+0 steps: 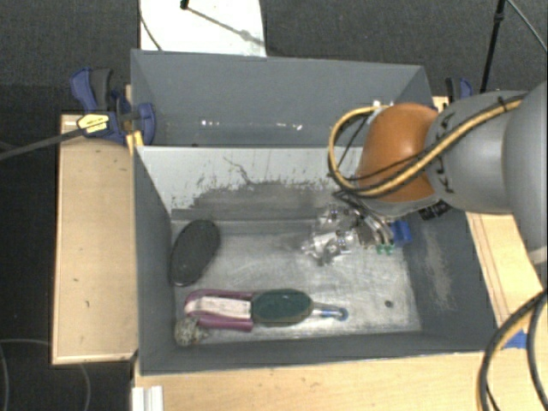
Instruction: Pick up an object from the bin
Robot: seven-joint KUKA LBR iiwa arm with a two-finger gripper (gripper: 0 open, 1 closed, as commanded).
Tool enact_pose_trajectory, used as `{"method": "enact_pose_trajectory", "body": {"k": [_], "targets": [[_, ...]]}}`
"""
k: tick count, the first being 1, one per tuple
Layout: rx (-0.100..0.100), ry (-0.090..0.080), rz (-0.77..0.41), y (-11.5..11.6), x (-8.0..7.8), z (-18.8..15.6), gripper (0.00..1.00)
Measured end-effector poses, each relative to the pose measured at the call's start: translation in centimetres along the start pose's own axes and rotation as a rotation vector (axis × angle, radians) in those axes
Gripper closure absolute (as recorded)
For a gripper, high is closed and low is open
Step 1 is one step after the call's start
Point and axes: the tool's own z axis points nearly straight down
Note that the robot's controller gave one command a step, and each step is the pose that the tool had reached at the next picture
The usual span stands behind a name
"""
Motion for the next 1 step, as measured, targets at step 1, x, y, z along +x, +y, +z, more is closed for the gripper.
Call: {"method": "enact_pose_trajectory", "body": {"k": [1], "targets": [[0.003, 0.002, -0.204, -4.53, 5.08, -15.29, 1.0]]}}
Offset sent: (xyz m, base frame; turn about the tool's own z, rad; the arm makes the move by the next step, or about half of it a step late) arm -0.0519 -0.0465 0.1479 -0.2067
